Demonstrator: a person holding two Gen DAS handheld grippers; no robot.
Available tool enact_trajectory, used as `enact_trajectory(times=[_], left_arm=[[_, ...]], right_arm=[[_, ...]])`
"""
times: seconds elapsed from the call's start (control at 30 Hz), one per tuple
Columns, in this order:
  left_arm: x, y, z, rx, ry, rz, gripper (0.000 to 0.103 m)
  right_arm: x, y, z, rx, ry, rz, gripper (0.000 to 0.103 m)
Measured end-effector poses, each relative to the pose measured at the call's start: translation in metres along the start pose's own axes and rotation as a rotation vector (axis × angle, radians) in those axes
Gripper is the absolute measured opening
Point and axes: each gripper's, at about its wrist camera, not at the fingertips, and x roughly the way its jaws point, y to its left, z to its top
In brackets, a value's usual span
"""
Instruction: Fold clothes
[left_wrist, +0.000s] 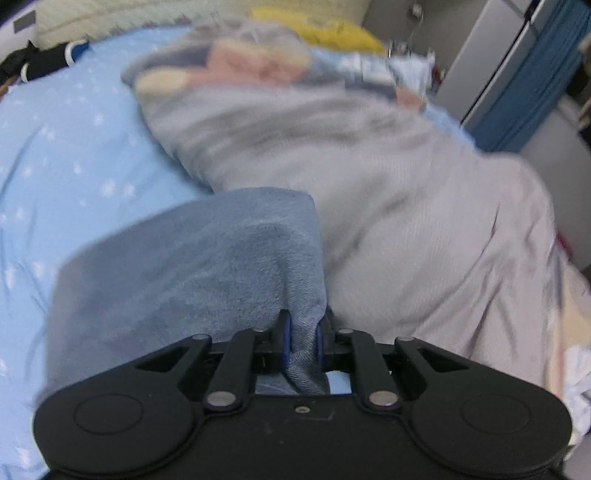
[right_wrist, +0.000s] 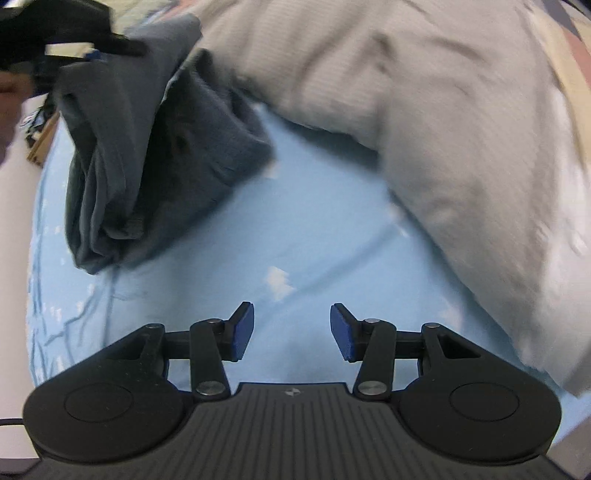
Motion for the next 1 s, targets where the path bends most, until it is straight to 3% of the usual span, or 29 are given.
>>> enact_trajectory(times=[0.13, 0.23, 0.3, 0.37, 0.43, 0.5, 0.73, 1.0], left_arm=[[0.040, -0.019, -0.017, 0.009, 0.034, 0.033, 0.014], [0.046, -0.018, -0.021, -0.009, 0.038, 0.043, 0.017], [0.042, -0.018, -0.021, -0.011, 0.048, 0.035, 0.027], [0.031, -0.019, -0.021, -0.006, 0.063, -0.001, 0.036], [0.018, -0.020, -0.021, 0.005, 0.076, -0.043, 0.038], [0.002, -0.019, -0.021, 0.018, 0.077, -0.040, 0.047], [-0.059, 0.007, -0.037, -0.023, 0.096, -0.061, 0.052], [-0.133, 0.056, -0.057, -0.051, 0.034, 0.056, 0.062]], right_arm=[[-0.004, -0.026, -0.014, 0.014, 0.023, -0.027, 0.049], [-0.006, -0.037, -0.017, 0.004, 0.039, -0.040, 0.049], [-0.010, -0.041, -0.015, -0.002, 0.039, -0.042, 0.049], [-0.014, -0.043, -0.010, -0.015, 0.034, -0.036, 0.049], [-0.018, -0.042, -0.004, -0.034, 0.024, -0.027, 0.049], [-0.020, -0.041, 0.004, -0.049, 0.012, -0.012, 0.049], [-0.041, -0.010, 0.027, -0.144, -0.059, 0.073, 0.049], [-0.069, 0.044, 0.052, -0.242, -0.141, 0.100, 0.050]])
